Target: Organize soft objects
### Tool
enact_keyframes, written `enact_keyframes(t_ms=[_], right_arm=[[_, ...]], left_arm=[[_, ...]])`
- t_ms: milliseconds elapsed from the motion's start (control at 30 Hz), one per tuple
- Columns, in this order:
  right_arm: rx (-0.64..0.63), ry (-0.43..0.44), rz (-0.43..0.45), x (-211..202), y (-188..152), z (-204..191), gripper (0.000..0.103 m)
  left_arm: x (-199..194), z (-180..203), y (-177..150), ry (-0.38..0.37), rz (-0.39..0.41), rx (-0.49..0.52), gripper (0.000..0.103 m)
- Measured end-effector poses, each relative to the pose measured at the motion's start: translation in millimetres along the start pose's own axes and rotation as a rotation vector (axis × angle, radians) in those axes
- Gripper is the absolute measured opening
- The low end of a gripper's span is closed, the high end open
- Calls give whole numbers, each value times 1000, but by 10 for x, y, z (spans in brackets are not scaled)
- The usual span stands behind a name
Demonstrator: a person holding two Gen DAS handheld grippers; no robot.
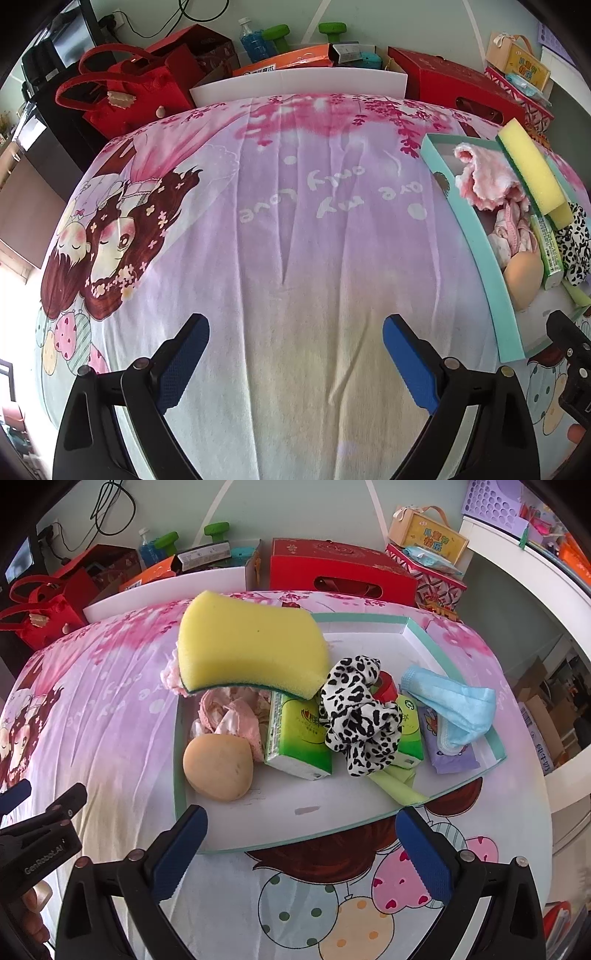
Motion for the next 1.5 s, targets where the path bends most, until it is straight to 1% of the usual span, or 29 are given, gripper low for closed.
enact_keyframes(t_ms=[200, 633, 1500], right_arm=[[-12, -17, -2, 46, 12, -30, 103], [-10, -8, 3, 86, 17, -34, 103], [4, -3, 11, 85, 29, 1, 103]], left_arm=[[48, 42, 22, -1, -3, 12, 95], [100, 101, 59, 2, -9, 30, 95], [131, 94, 62, 5, -19, 19, 95]])
Point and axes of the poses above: each gripper's, at about its wrist camera, not at the fingertips, and x roughly the way its jaws point, z to its right, y to its top, the point moved 3 cm from there along x, roughly the way its jaws point, and after that the axes turned 4 degrees about x, right-handed, at the moved point
